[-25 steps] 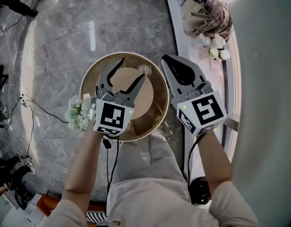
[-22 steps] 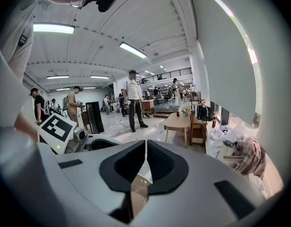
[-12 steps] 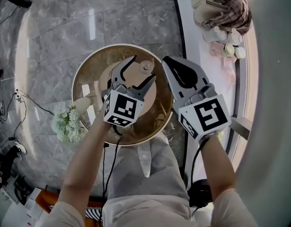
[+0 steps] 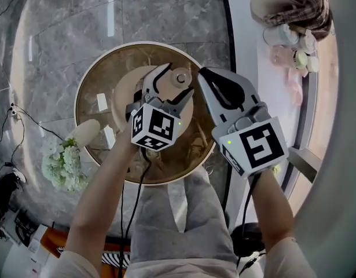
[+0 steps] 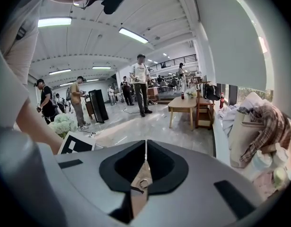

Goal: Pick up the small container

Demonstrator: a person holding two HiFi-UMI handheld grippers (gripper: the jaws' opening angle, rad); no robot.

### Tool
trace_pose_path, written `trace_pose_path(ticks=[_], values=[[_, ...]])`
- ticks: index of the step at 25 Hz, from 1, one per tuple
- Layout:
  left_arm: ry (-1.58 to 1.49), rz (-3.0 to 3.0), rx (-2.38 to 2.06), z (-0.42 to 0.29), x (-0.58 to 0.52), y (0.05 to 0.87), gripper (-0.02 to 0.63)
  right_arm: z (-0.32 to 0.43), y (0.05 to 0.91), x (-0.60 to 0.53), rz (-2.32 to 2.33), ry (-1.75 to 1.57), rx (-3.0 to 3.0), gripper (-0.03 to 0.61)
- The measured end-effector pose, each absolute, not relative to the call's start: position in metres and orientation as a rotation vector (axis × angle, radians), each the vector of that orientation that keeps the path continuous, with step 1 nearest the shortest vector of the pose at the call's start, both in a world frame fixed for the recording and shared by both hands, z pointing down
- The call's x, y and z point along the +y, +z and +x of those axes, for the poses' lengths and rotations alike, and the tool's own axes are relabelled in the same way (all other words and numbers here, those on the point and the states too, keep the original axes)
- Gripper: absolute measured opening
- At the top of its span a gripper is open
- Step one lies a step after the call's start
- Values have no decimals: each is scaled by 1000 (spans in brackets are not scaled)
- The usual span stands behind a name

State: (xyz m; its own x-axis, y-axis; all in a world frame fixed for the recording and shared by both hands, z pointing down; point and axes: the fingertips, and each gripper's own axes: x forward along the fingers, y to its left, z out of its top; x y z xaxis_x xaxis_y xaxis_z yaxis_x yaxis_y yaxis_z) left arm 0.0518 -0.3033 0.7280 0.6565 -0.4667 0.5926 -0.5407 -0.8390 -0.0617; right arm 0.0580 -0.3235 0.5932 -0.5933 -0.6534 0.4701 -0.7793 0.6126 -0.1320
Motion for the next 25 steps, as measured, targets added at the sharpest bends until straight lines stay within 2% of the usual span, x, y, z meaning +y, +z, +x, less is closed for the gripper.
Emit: trace_pose_path(ticks=[10,25], values=[[954,2698,-792,66,-303,799,340,54,653,-323,1159,495,-2421,12],[938,2680,-797,76,-308,851,341,67,705,-320,1196,515,-2415,12]])
